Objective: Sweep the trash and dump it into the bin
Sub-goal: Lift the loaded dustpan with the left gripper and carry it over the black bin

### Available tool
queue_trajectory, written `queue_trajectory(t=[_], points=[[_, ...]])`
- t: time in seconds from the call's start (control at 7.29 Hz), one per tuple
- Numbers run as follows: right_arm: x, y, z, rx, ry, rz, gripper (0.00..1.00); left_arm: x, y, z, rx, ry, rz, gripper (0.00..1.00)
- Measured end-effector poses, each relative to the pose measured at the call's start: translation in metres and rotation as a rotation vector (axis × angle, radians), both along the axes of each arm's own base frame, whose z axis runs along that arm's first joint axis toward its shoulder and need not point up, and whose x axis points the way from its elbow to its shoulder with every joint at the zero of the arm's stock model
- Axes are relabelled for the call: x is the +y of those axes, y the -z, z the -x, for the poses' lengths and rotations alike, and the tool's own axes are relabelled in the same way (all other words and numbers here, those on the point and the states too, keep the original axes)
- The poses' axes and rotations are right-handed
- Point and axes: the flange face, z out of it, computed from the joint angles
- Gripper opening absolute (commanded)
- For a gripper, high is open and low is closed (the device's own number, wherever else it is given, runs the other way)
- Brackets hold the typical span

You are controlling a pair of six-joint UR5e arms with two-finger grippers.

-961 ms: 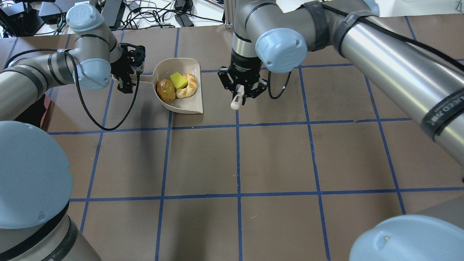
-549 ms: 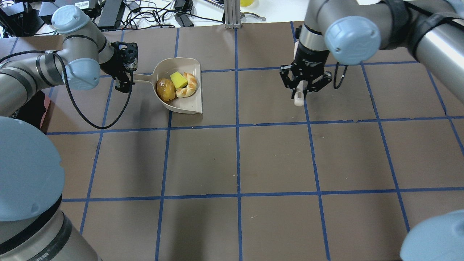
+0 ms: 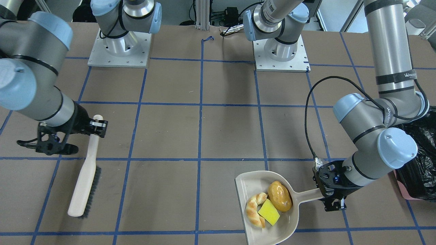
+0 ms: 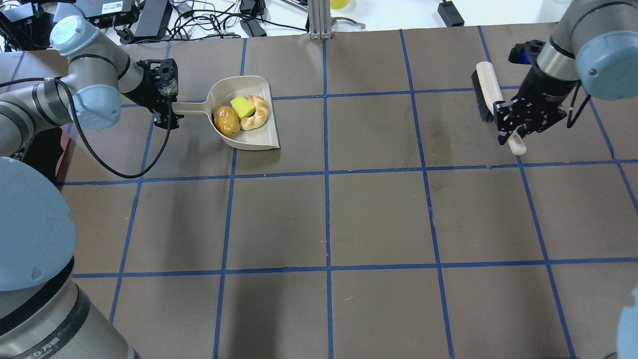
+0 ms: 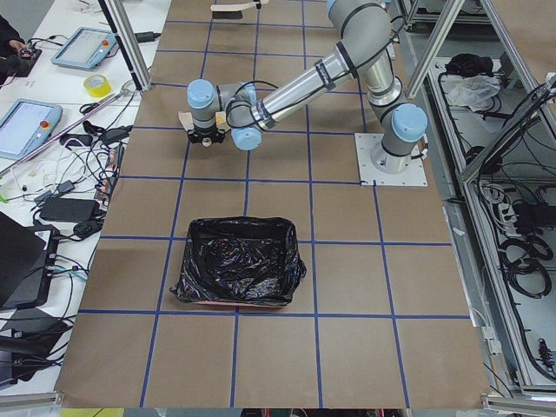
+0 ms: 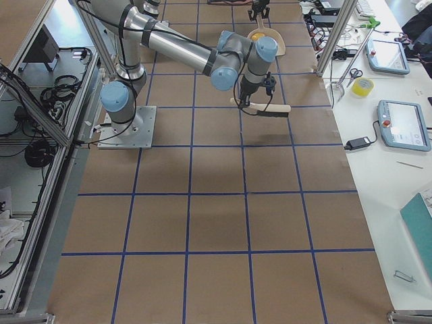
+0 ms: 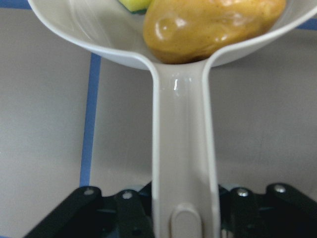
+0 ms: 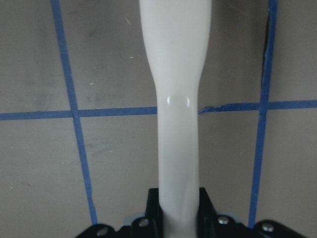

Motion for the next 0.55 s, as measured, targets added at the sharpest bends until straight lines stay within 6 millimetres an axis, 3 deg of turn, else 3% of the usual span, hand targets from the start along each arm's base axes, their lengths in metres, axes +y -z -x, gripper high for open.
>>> queue_trajectory(t=[0.27, 0.55], points=[[0.001, 0.026, 0.026, 0.028, -0.017, 0.035, 0.00, 0.000, -0.002, -0.004, 0.038, -0.019, 0.008, 0.00], [-0.003, 0.051, 0.043, 0.035, -0.010, 0.040, 0.00, 0.000, -0.011, -0.027, 0.116, -0.068, 0.008, 0.00]])
